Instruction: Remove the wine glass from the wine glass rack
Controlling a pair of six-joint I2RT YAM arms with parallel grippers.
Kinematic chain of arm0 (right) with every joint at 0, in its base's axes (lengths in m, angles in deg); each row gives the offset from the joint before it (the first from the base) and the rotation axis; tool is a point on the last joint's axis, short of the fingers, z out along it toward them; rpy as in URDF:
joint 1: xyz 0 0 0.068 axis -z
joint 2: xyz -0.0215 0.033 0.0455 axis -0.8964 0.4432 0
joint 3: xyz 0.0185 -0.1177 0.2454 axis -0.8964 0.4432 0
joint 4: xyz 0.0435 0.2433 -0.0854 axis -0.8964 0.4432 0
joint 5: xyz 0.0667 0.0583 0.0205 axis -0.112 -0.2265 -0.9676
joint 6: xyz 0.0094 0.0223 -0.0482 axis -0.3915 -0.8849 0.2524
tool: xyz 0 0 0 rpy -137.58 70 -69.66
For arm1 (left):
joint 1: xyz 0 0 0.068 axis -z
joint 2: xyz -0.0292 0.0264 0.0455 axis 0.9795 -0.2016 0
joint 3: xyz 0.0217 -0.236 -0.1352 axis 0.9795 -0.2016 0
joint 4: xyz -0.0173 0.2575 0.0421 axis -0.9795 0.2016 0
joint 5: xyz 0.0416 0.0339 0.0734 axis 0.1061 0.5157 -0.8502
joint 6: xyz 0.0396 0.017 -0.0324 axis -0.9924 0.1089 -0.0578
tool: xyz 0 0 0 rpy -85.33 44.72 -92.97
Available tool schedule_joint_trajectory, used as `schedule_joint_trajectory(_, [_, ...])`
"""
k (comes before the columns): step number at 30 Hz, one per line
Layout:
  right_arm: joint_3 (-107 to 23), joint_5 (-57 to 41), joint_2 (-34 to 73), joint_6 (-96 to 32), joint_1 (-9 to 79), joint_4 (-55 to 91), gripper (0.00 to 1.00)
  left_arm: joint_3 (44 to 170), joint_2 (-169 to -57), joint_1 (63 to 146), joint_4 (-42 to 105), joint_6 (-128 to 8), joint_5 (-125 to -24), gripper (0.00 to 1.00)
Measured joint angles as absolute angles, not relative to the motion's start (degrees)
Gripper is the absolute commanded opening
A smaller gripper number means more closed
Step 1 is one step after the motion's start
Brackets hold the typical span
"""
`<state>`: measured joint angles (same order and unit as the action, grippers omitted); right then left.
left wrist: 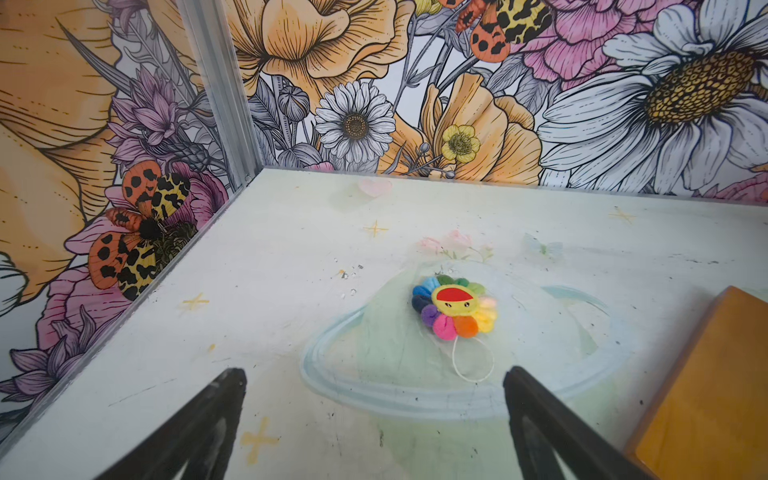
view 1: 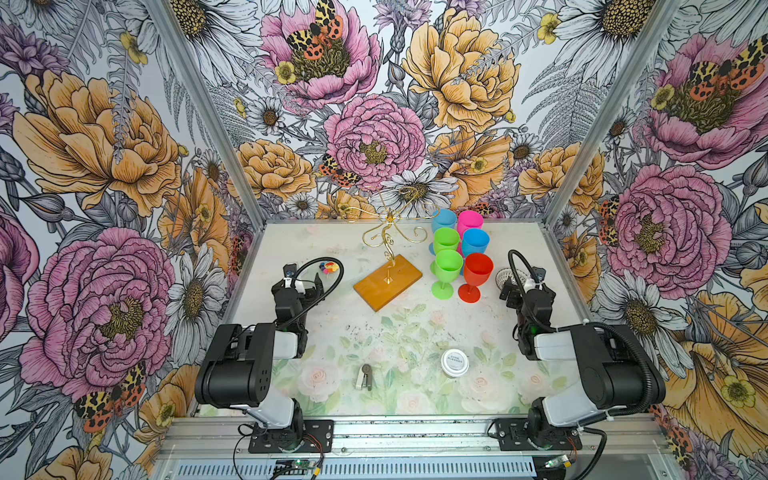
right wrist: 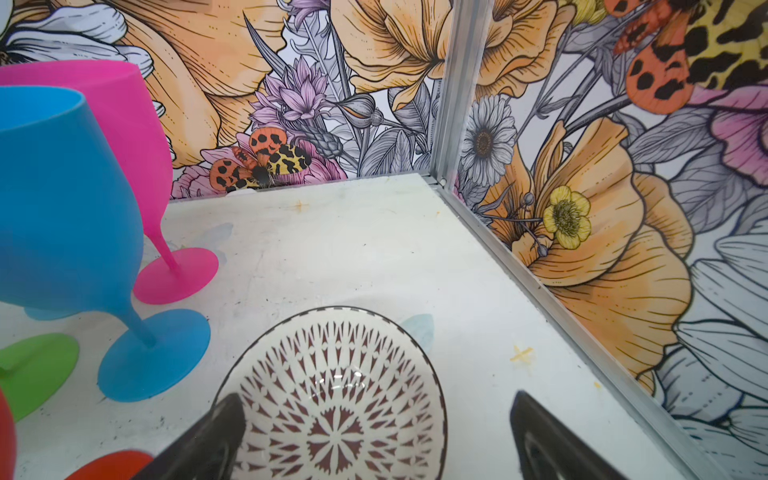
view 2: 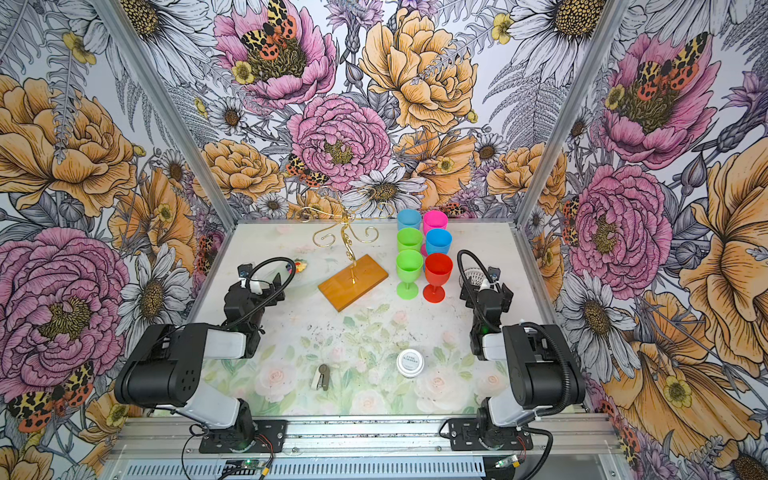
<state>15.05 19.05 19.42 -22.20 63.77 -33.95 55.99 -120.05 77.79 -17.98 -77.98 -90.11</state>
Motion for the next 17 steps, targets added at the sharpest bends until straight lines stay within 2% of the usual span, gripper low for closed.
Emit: schedule_joint_trajectory(17, [14.7,19.0,19.4,-21.8,63.7,-33.6,1.00,56.0,-120.1,77.7,-17.9,-77.1,-89.5,0.99])
